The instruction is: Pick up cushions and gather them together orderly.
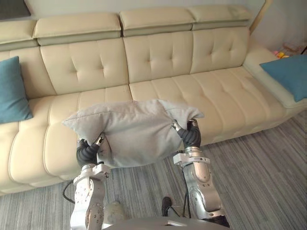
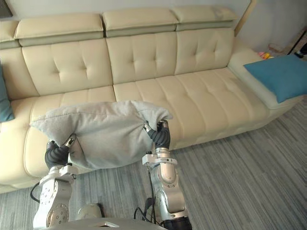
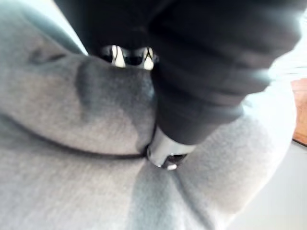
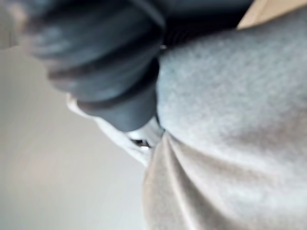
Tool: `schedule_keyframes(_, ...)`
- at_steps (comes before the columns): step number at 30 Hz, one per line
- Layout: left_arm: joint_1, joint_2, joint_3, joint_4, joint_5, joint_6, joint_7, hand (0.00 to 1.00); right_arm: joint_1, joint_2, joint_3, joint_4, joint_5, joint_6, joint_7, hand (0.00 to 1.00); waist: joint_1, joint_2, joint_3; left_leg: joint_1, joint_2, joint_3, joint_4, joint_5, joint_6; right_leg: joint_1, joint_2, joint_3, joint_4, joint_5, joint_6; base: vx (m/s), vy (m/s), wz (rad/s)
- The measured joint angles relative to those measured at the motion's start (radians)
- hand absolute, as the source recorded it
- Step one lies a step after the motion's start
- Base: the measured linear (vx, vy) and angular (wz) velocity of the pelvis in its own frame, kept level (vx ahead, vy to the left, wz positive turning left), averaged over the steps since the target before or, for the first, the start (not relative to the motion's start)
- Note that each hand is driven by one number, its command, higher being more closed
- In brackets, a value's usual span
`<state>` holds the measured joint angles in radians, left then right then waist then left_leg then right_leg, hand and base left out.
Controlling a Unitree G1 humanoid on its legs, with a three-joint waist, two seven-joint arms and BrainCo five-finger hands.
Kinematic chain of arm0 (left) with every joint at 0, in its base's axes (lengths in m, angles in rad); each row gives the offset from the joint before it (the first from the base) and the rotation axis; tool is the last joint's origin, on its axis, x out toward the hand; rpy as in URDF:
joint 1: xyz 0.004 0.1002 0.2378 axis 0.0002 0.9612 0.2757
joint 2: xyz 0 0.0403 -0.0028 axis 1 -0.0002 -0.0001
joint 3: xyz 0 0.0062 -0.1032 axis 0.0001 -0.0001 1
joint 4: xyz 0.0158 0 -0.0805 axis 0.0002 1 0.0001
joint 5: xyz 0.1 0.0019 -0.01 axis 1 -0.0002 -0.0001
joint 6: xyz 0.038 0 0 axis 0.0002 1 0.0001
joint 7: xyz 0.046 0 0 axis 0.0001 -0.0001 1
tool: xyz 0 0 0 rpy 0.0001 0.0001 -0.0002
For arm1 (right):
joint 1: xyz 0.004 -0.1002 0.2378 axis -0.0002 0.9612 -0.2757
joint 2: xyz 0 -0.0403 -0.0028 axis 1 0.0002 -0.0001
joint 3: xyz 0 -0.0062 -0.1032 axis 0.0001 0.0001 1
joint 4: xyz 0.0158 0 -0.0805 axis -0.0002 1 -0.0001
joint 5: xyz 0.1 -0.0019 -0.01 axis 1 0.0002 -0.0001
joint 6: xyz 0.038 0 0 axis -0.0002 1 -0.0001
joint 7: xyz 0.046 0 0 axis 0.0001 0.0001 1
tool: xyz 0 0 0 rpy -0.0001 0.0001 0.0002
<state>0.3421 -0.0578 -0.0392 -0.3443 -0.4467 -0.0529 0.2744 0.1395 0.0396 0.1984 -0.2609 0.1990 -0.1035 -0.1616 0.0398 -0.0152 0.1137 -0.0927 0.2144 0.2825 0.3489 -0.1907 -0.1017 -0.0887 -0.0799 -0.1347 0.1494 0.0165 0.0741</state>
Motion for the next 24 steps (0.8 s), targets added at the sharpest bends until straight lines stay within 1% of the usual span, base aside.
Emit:
schedule_keyframes(4,0.013,-0.002,0.001,0.000,0.033,0.011,-0.020,1.00,0.017,0.000,-0.016,0.000,0.000,0.004,0.022,1.00,0.003,-0.003,-0.021,0.026,-0.010,0.020,-0.017,-0.001,0.004,0.023,-0.003,0.017,-0.037,0.021,0.000,-0.02,0.039,-0.11)
schedule_keyframes(8,0.035,-0.012,0.001,0.000,0.039,0.013,-0.030,1.00,0.019,-0.001,-0.019,0.000,0.000,0.004,0.030,1.00,0.003,-0.004,-0.034,0.031,-0.011,0.021,-0.018,-0.004,0.009,0.027,-0.004,0.018,-0.054,0.022,-0.005,-0.02,0.011,-0.01)
schedule_keyframes(11,0.037,-0.019,-0.002,0.000,0.041,0.023,-0.038,1.00,0.034,0.000,-0.027,0.000,0.000,0.004,0.031,1.00,0.011,-0.005,-0.034,0.029,-0.015,0.016,-0.014,-0.006,0.010,0.027,-0.012,0.013,-0.051,0.015,-0.005,-0.01,0.024,0.05)
schedule_keyframes(12,0.040,-0.020,-0.004,0.001,0.048,0.026,-0.039,1.00,0.046,0.000,-0.029,0.001,-0.001,0.004,0.031,1.00,0.010,-0.005,-0.033,0.024,-0.017,0.009,-0.001,-0.013,0.015,0.018,-0.022,0.008,-0.014,-0.007,-0.005,0.01,0.054,0.22)
schedule_keyframes(13,0.040,-0.020,-0.008,0.004,0.052,0.030,-0.039,1.00,0.058,0.000,-0.033,0.005,-0.001,0.004,0.031,1.00,0.004,-0.005,-0.031,0.020,-0.023,-0.009,0.018,-0.024,0.015,0.012,-0.033,-0.006,0.033,-0.033,-0.006,0.01,0.059,0.30)
schedule_keyframes(14,0.040,-0.019,-0.010,0.006,0.057,0.032,-0.039,1.00,0.063,0.000,-0.037,0.008,-0.001,0.004,0.031,1.00,-0.001,-0.006,-0.031,0.020,-0.027,-0.017,0.025,-0.029,0.017,0.007,-0.041,-0.014,0.056,-0.045,-0.005,-0.01,0.059,0.40)
schedule_keyframes(16,0.040,-0.019,-0.021,0.007,0.058,0.034,-0.039,1.00,0.064,-0.001,-0.046,0.014,-0.002,0.004,0.031,1.00,-0.011,-0.011,-0.029,0.006,-0.045,-0.052,0.060,-0.056,0.018,-0.013,-0.069,-0.041,0.152,-0.093,-0.015,-0.02,0.064,0.47)
schedule_keyframes(17,0.039,-0.019,-0.022,0.007,0.058,0.034,-0.039,1.00,0.062,-0.001,-0.047,0.014,-0.002,0.004,0.031,1.00,-0.015,-0.011,-0.028,-0.005,-0.049,-0.064,0.073,-0.063,0.023,-0.026,-0.078,-0.046,0.187,-0.106,-0.026,-0.01,0.048,0.38)
schedule_keyframes(19,0.037,-0.014,-0.021,0.007,0.058,0.034,-0.038,1.00,0.054,0.000,-0.046,0.018,-0.005,0.004,0.031,1.00,-0.011,-0.012,-0.024,-0.029,-0.050,-0.076,0.091,-0.070,0.028,-0.050,-0.086,-0.048,0.234,-0.107,-0.027,-0.01,0.035,0.22)
schedule_keyframes(20,0.027,-0.005,-0.022,0.007,0.058,0.034,-0.038,1.00,0.039,0.000,-0.049,0.033,-0.005,0.004,0.030,1.00,-0.014,-0.012,-0.014,-0.040,-0.052,-0.093,0.095,-0.069,0.031,-0.068,-0.090,-0.049,0.270,-0.104,-0.031,-0.05,-0.004,0.35)
schedule_keyframes(21,0.000,0.016,-0.022,0.017,0.058,0.034,-0.037,1.00,0.004,-0.003,-0.063,0.069,-0.004,0.003,0.029,1.00,-0.018,0.001,0.014,-0.049,-0.048,-0.118,0.091,-0.066,0.039,-0.123,-0.092,-0.040,0.351,-0.118,-0.087,-0.06,-0.040,0.43)
schedule_keyframes(22,-0.016,0.028,-0.022,0.030,0.058,0.034,-0.037,1.00,-0.009,-0.003,-0.069,0.091,-0.004,0.004,0.027,1.00,-0.021,-0.001,0.017,-0.051,-0.047,-0.132,0.082,-0.064,0.042,-0.129,-0.087,-0.037,0.349,-0.143,-0.084,-0.04,-0.096,0.49)
schedule_keyframes(23,-0.050,0.052,-0.022,0.067,0.058,0.031,-0.033,1.00,-0.041,0.001,-0.085,0.139,-0.003,0.004,0.025,1.00,-0.018,-0.012,0.018,-0.050,-0.050,-0.152,0.038,-0.055,0.053,-0.144,-0.071,-0.032,0.287,-0.163,-0.062,0.03,-0.143,0.41)
schedule_keyframes(24,-0.070,0.083,-0.021,0.091,0.058,0.029,-0.026,1.00,-0.069,0.008,-0.086,0.174,-0.003,0.005,0.019,1.00,-0.018,-0.054,0.007,-0.044,-0.091,-0.163,-0.005,-0.050,0.051,-0.162,-0.075,-0.014,0.195,-0.167,-0.060,0.08,-0.154,0.58)
